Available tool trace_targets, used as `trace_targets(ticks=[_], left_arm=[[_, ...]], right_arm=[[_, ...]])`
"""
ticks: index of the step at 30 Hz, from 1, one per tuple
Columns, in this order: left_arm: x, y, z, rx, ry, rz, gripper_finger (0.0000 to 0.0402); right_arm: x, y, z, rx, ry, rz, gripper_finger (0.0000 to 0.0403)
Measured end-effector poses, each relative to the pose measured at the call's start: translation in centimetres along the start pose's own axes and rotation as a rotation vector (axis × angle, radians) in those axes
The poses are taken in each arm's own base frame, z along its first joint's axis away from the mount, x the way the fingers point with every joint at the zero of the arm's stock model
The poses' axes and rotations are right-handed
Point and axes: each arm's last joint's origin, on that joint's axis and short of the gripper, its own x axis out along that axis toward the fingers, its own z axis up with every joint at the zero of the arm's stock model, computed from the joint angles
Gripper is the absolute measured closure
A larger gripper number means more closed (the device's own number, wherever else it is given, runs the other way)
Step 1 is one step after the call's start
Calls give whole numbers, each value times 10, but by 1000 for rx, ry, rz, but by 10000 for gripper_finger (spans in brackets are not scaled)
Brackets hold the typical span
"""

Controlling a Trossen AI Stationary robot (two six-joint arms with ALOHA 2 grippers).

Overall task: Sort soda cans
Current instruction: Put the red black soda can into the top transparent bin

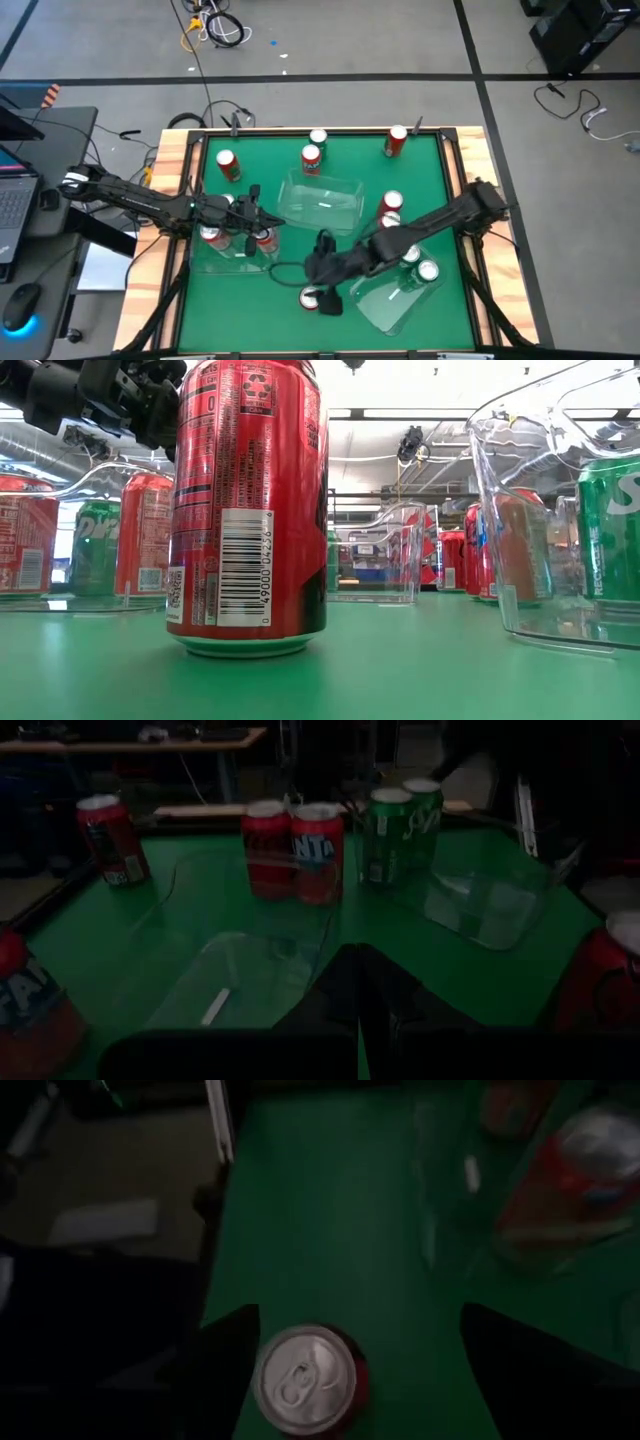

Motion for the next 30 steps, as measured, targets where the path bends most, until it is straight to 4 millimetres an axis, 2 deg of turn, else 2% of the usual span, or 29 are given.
trace_targets(ticks=[2,13,19,23,26,30], left_arm=[[0,0,0,0,0,0,400],[0,0,0,-27,-3,0,400],[0,0,2,-32,-16,-1,400],[0,0,2,-49,-16,-1,400],[0,0,2,-50,-17,-2,400],[0,0,2,-50,-17,-2,400]], right_arm=[[14,3,-5,8,34,-4,73],[52,23,-17,-3,171,30,60],[73,17,-35,-30,287,-26,63],[73,18,-35,-50,286,-27,82],[70,17,-33,-54,272,-47,112],[58,10,-22,-27,274,-98,115]])
